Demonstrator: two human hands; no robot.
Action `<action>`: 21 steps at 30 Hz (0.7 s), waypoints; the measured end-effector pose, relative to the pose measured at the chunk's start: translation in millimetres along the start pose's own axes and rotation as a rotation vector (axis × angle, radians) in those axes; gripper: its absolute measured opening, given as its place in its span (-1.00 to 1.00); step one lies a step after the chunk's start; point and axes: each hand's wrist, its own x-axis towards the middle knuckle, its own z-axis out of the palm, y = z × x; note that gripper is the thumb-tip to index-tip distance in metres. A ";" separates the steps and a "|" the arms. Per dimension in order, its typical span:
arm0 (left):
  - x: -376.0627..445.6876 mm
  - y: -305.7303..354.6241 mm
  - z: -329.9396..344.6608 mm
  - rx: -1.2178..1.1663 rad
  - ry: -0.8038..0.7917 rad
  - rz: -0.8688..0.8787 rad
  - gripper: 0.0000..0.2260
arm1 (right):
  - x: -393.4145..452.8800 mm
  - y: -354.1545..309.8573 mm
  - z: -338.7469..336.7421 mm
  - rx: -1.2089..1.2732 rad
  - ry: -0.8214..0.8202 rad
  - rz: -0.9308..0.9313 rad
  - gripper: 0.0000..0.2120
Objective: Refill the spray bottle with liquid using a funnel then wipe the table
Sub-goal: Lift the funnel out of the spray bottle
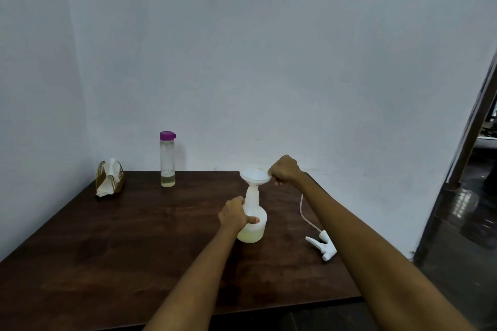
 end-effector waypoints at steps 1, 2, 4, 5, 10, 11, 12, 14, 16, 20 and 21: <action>-0.4 -0.1 -0.4 -0.002 -0.001 -0.001 -0.39 | 2.0 -0.1 -0.3 0.001 -0.015 0.006 -0.76; -0.7 -0.2 -0.4 -0.002 -0.002 -0.003 -0.39 | 0.5 -3.4 -1.4 0.023 -0.011 0.010 -0.77; -0.1 -1.6 0.9 -0.004 0.002 -0.001 -0.39 | 3.2 -5.8 -2.3 0.005 -0.027 0.016 -0.77; -0.1 -1.8 0.8 -0.007 0.006 -0.001 -0.39 | 3.2 -8.4 -2.8 -0.005 -0.038 0.037 -0.76; -0.6 -0.8 0.9 0.004 0.004 0.000 -0.37 | 6.5 -6.0 -3.9 -0.016 -0.022 0.058 -0.76; -1.4 -0.5 0.4 0.001 0.003 -0.001 -0.37 | 8.2 -4.0 -3.2 -0.038 -0.036 0.054 -0.75; -2.3 -0.3 0.0 0.000 -0.001 -0.004 -0.38 | 9.2 -3.0 -2.9 -0.034 -0.048 0.057 -0.75; -1.4 -1.6 0.8 0.002 0.000 -0.002 -0.38 | 6.3 -1.7 -4.2 -0.012 -0.020 0.044 -0.76; -2.0 -2.0 1.4 -0.001 0.002 0.004 -0.38 | 6.4 0.2 -5.9 -0.064 -0.032 0.026 -0.73; -0.3 -3.1 1.4 0.033 -0.017 0.016 -0.38 | 6.9 -6.0 -16.4 -0.075 0.021 -0.070 -0.67; 0.2 -3.0 0.3 0.040 -0.035 0.023 -0.37 | 8.9 -10.2 -20.4 -0.062 0.025 -0.095 -0.67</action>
